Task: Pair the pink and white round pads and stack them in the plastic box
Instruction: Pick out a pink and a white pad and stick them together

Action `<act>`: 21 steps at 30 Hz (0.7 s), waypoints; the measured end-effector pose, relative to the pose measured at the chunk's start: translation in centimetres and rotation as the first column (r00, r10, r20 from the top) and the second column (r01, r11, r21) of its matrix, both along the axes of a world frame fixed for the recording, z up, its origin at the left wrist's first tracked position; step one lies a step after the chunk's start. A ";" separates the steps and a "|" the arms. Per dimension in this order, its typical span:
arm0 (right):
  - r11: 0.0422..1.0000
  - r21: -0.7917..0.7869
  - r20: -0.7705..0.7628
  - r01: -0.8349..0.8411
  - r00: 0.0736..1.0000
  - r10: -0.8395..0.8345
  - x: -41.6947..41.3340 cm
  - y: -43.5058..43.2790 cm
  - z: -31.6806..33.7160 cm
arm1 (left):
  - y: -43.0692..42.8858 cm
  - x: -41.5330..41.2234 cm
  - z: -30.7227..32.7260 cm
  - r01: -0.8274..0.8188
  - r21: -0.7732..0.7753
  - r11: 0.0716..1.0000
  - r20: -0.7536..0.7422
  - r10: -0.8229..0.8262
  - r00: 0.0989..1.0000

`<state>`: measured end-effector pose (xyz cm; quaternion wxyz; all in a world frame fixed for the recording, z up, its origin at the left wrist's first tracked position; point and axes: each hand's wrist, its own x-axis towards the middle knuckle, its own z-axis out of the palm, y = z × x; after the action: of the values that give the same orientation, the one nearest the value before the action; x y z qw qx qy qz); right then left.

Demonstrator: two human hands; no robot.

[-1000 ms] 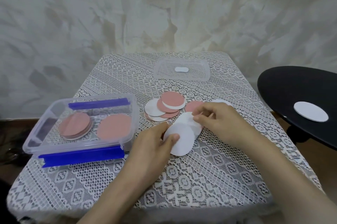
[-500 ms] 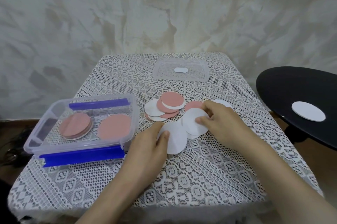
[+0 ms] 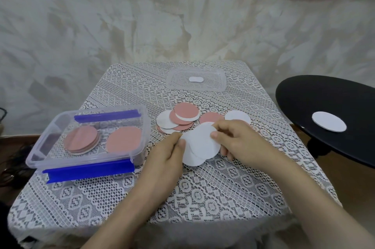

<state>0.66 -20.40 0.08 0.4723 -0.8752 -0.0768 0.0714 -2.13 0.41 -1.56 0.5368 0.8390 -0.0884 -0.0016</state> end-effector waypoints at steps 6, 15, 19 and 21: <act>0.996 0.067 -0.030 -0.050 0.998 0.052 -0.2 1.3 -0.7 | -0.1 -0.2 0.2 0.047 -0.024 0.999 -0.011 -0.047 0.999; 0.919 -0.363 0.196 0.152 0.977 -0.084 0.9 1.0 -0.6 | 0.8 0.1 -0.1 0.008 0.076 0.997 0.032 -0.011 0.999; 0.845 -0.525 0.122 0.104 0.991 -0.046 1.1 1.4 -0.6 | 1.0 0.2 0.1 0.006 0.070 0.998 0.024 -0.008 1.000; 0.856 -0.504 0.127 0.113 0.990 -0.056 1.2 1.6 -0.6 | 1.0 0.3 0.1 0.002 0.061 0.998 0.023 -0.004 1.000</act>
<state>1.85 -18.82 -0.52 0.2219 -0.9739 -0.0421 0.0211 -1.88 1.40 -1.45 0.5100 0.8548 -0.0957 0.0044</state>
